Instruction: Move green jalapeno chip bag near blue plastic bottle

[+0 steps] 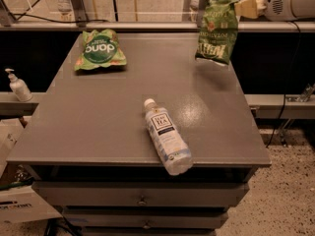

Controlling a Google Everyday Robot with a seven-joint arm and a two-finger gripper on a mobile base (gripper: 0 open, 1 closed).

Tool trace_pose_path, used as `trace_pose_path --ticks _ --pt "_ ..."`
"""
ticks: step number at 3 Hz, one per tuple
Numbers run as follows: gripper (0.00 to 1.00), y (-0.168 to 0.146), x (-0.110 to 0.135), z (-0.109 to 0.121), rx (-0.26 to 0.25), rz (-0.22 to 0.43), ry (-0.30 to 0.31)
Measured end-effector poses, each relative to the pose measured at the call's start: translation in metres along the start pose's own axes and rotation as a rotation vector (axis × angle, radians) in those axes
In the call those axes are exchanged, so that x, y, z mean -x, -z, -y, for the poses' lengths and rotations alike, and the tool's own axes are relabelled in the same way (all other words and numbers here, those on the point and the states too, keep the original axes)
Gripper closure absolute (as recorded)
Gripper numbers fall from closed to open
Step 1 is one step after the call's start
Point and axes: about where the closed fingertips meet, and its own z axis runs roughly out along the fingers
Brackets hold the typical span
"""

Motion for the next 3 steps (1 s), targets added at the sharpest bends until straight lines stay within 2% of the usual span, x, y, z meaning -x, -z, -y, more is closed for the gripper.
trace_pose_path --ticks 1,2,3 --pt "1.0 0.022 -0.003 -0.014 0.039 -0.008 -0.045" --pt "1.0 0.04 -0.012 -0.034 0.1 -0.018 -0.097" --pt "1.0 0.053 -0.026 -0.065 0.197 -0.026 -0.149"
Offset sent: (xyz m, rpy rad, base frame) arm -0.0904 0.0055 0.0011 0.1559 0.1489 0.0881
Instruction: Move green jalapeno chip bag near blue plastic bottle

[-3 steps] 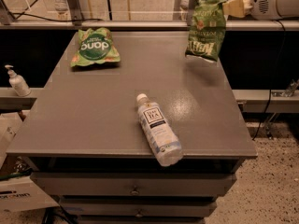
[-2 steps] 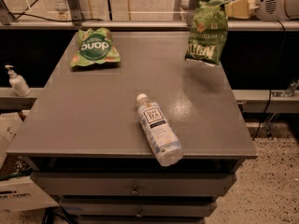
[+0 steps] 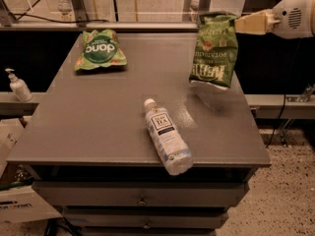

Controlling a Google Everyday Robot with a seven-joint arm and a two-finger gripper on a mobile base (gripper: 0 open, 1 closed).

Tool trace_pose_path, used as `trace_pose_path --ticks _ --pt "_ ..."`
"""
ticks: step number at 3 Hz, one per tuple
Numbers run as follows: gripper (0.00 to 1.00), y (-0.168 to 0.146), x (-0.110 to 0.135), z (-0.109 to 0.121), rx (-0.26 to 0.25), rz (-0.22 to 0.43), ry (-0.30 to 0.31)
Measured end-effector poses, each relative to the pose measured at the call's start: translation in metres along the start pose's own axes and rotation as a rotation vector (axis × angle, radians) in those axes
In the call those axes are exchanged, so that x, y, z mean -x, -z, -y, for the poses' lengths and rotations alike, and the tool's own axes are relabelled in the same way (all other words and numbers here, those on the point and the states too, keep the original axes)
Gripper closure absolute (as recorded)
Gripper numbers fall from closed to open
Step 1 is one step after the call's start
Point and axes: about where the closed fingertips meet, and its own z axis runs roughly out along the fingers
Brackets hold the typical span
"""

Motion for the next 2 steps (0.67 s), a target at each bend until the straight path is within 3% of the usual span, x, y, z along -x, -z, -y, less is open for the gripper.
trace_pose_path --ticks 2 --pt "1.0 0.001 -0.027 -0.065 0.206 -0.015 -0.091"
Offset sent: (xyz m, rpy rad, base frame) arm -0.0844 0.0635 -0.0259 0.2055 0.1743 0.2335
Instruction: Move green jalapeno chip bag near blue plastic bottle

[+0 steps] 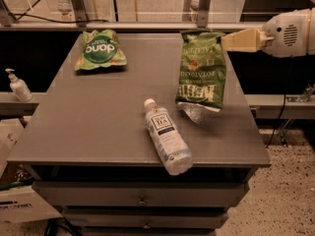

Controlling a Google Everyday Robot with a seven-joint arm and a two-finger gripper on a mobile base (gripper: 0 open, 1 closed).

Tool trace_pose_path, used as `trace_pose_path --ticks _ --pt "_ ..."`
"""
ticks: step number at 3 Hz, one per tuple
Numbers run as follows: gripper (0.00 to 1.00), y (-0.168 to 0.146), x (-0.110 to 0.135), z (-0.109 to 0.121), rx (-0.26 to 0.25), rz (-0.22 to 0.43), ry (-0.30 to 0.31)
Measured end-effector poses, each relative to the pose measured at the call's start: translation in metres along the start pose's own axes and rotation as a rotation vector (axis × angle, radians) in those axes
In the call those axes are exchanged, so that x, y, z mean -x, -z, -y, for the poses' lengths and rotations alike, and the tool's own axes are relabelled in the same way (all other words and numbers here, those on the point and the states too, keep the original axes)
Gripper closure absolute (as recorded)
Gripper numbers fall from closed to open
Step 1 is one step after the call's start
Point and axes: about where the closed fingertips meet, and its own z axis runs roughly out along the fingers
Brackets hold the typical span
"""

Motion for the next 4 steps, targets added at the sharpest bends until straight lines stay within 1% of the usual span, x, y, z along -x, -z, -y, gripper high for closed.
trace_pose_path --ticks 1,2,3,4 --pt "1.0 -0.011 -0.017 -0.023 0.087 -0.015 -0.05" --pt "1.0 -0.021 -0.035 -0.033 0.13 -0.045 -0.089" --pt "1.0 -0.029 -0.052 -0.04 0.152 -0.079 -0.118" --pt "0.83 -0.037 -0.069 -0.041 0.145 -0.135 -0.129"
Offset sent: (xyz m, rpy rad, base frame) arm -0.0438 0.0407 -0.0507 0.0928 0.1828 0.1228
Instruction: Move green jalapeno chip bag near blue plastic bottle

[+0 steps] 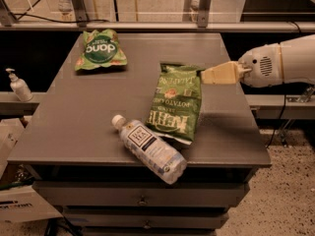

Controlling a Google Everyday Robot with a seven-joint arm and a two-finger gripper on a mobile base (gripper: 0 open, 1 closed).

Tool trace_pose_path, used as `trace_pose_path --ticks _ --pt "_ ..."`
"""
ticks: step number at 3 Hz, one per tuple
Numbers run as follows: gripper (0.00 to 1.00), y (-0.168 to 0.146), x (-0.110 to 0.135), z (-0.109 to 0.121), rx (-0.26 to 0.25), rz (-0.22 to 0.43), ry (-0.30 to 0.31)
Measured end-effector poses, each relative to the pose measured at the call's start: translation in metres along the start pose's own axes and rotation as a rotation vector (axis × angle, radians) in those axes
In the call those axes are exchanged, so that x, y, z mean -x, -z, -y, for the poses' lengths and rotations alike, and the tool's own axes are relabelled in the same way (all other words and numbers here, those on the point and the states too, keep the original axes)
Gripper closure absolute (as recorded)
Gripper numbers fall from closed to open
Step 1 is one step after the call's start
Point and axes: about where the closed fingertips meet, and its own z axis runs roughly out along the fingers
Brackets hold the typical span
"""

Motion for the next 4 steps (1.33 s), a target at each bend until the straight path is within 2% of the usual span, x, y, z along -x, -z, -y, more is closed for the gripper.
trace_pose_path --ticks 3,4 --pt "0.13 -0.009 -0.016 0.017 -0.075 -0.077 0.018" --pt "0.0 -0.009 -0.017 0.021 -0.09 -0.086 0.023"
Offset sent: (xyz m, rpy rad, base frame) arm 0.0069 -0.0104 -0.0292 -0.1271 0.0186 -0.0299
